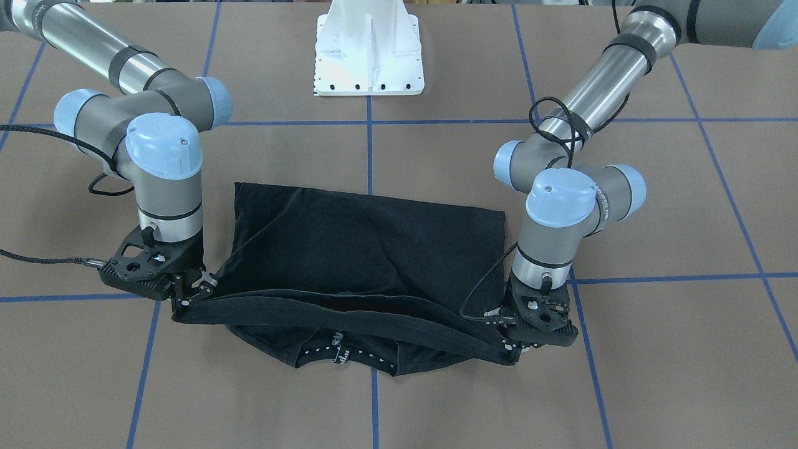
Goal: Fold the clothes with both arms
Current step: 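Lower the hem onto the collar and open both grippers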
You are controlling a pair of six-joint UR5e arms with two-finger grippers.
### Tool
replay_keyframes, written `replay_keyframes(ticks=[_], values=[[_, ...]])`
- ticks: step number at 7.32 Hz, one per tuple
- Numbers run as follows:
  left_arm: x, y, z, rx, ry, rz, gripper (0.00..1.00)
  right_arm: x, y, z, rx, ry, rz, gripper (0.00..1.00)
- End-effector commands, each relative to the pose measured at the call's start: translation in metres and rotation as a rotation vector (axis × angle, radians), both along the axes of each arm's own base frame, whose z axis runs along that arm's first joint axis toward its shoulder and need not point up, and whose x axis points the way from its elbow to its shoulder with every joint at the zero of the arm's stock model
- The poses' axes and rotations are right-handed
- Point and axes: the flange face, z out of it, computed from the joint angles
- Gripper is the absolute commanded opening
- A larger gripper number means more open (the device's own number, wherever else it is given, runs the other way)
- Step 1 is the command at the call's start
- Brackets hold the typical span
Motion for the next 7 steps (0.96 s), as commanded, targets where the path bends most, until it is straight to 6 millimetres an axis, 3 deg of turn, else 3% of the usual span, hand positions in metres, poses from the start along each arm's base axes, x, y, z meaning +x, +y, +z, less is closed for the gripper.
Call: replay_keyframes(ticks=[1, 2, 4, 7], values=[[-0.001, 0.001, -0.003, 0.027, 0.012, 0.01, 0.55, -0.002, 0.0, 0.002, -0.003, 0.005, -0.004, 0.99], [-0.003, 0.003, -0.009, 0.078, 0.0, 0.066, 1.0, 0.002, -0.003, -0.002, 0.002, 0.003, -0.028, 1.0], [-0.024, 0.026, -0.007, 0.156, -0.003, 0.142, 1.0, 0.028, -0.009, -0.014, -0.011, -0.068, -0.136, 1.0], [-0.086, 0.119, 0.016, 0.182, 0.1, 0.252, 1.0, 0.048, 0.018, -0.028, 0.037, -0.104, -0.157, 1.0]])
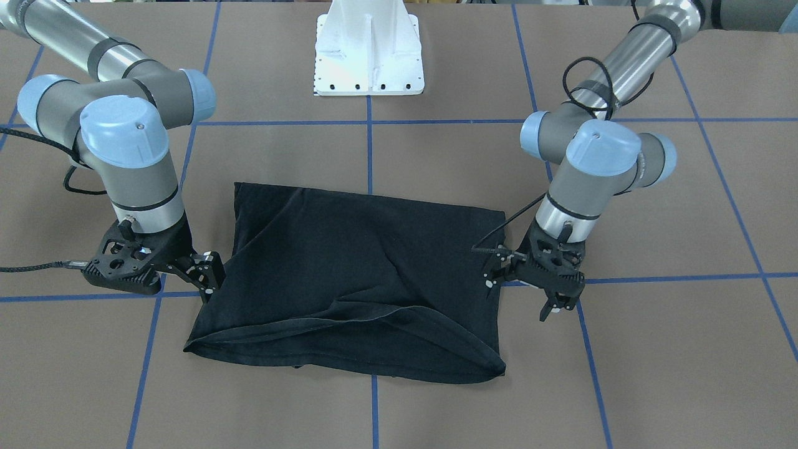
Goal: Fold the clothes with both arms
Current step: 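Lower the hem onto the collar and open both grippers, then move the left gripper to the folded shirt's side edge nearest it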
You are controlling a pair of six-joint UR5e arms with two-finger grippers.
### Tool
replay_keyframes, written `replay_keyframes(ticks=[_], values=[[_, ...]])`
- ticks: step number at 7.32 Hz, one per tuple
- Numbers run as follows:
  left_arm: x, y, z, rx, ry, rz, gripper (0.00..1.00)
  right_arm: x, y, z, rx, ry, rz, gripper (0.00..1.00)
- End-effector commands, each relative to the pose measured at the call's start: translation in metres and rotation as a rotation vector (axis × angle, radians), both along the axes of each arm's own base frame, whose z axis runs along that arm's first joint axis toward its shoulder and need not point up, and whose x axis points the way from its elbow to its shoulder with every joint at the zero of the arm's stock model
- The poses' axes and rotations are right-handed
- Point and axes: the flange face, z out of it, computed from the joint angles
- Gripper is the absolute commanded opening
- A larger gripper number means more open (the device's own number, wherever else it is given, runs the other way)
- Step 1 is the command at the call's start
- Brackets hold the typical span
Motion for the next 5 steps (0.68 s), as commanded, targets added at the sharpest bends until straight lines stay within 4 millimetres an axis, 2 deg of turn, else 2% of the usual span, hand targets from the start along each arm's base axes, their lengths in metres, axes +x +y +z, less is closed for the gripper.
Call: replay_keyframes(ticks=[1, 2, 3, 4, 5], values=[[-0.029, 0.052, 0.011, -0.034, 0.058, 0.016, 1.0, 0.015, 0.02, -0.005, 0.026, -0.022, -0.007, 1.0], [-0.031, 0.073, 0.032, -0.043, 0.08, 0.027, 1.0, 0.016, 0.022, -0.006, 0.029, -0.025, -0.008, 1.0], [-0.008, 0.106, 0.053, -0.078, 0.133, 0.057, 1.0, 0.013, 0.024, -0.006, 0.03, -0.026, -0.012, 1.0], [0.022, 0.133, 0.058, -0.151, 0.164, 0.077, 1.0, 0.011, 0.025, -0.008, 0.033, -0.027, -0.012, 1.0], [0.035, 0.142, 0.062, -0.15, 0.155, 0.071, 1.0, 0.011, 0.025, -0.007, 0.032, -0.026, -0.012, 1.0]])
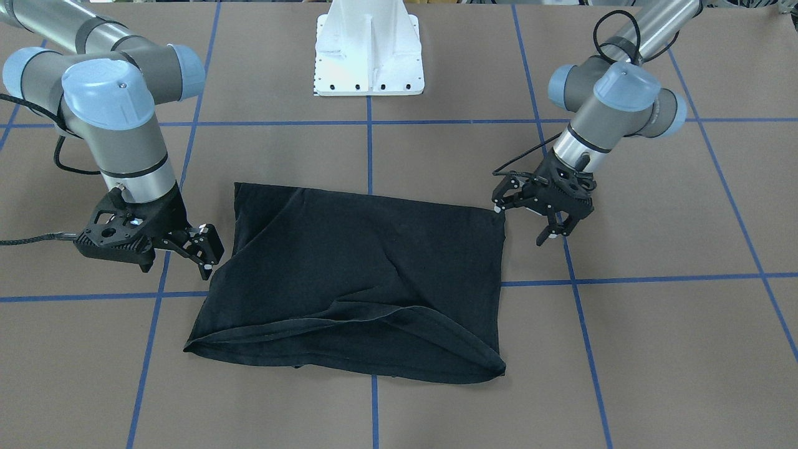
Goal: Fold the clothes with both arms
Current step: 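Move the left gripper to the folded shirt's side edge nearest it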
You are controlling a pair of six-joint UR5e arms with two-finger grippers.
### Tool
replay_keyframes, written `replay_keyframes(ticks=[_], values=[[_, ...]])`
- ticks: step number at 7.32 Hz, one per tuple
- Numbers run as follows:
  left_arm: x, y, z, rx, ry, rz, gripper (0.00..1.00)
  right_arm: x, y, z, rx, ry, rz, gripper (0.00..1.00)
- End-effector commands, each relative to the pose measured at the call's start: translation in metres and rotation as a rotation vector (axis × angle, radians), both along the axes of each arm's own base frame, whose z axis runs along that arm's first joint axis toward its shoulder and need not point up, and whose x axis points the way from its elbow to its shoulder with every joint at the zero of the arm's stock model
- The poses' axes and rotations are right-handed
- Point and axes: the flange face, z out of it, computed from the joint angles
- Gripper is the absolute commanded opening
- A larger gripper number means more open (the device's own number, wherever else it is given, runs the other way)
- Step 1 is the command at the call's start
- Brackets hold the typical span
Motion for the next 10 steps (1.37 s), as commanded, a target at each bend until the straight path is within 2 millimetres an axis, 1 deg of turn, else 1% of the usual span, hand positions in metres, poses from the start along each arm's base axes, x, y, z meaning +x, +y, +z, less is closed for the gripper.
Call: replay_keyframes(ticks=[1, 2, 3, 4, 6, 8, 9, 10], values=[[0.032, 0.025, 0.018, -0.035, -0.008, 0.009, 0.99, -0.001, 0.001, 0.001, 0.0, 0.002, 0.001, 1.0], [0.039, 0.025, 0.028, -0.045, -0.024, 0.016, 0.96, -0.001, 0.001, 0.0, 0.001, 0.001, 0.001, 1.0], [0.04, 0.024, 0.028, -0.044, -0.026, 0.016, 0.83, -0.001, 0.001, 0.0, 0.0, 0.001, 0.002, 1.0], [0.042, 0.024, 0.034, -0.05, -0.034, 0.018, 0.74, -0.002, 0.002, 0.0, 0.0, 0.001, 0.001, 1.0], [0.042, 0.023, 0.031, -0.052, -0.029, 0.016, 0.48, -0.003, 0.002, 0.0, 0.001, 0.002, 0.0, 1.0], [0.04, 0.024, 0.027, -0.049, -0.022, 0.015, 0.3, -0.003, 0.002, 0.0, 0.002, 0.003, 0.001, 1.0], [0.04, 0.024, 0.027, -0.05, -0.02, 0.016, 0.06, -0.003, 0.002, 0.0, 0.001, 0.002, 0.0, 1.0], [0.038, 0.025, 0.025, -0.066, -0.011, 0.007, 0.0, -0.003, 0.002, 0.0, -0.001, 0.0, -0.002, 1.0]])
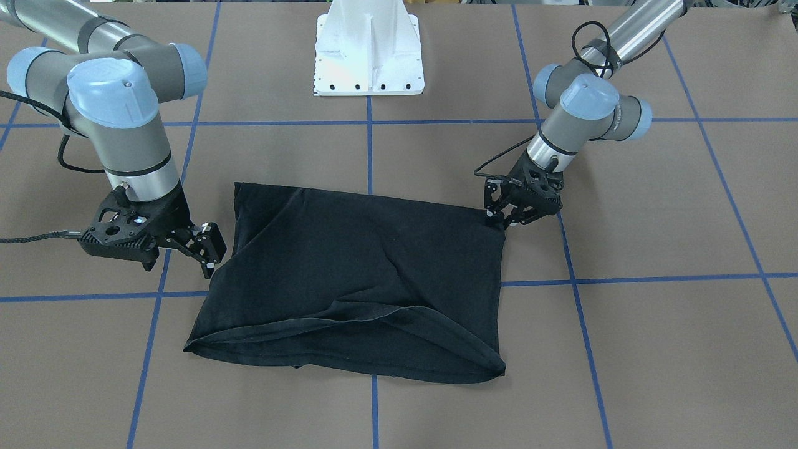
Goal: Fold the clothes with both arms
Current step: 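Move the left gripper to the folded shirt's side edge nearest it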
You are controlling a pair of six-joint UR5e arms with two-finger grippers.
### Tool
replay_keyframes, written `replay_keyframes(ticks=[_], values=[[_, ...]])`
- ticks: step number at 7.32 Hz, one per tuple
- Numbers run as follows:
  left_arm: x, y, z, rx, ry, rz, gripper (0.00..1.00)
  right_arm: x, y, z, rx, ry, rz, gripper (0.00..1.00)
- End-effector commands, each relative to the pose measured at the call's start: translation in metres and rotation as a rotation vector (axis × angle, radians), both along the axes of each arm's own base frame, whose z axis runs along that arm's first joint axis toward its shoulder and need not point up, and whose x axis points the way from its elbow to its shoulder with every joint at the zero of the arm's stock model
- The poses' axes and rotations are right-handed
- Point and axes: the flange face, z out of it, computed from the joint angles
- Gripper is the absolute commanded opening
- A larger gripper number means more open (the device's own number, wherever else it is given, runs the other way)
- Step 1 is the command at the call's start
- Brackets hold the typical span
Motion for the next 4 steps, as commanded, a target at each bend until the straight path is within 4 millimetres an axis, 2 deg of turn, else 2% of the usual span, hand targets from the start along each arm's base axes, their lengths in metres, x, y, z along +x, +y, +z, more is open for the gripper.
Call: replay_keyframes(ticks=[1, 2, 4], values=[[-0.004, 0.002, -0.006, -0.017, 0.017, -0.012, 0.0, 0.0, 0.0, 0.0, -0.004, -0.004, -0.001, 1.0], [-0.011, 0.005, -0.018, 0.001, 0.033, -0.01, 0.0, -0.003, 0.002, 0.0, -0.004, -0.004, -0.005, 1.0], [-0.017, -0.001, -0.014, 0.057, 0.002, 0.01, 0.0, -0.013, 0.013, -0.01, 0.008, -0.019, -0.025, 1.0]])
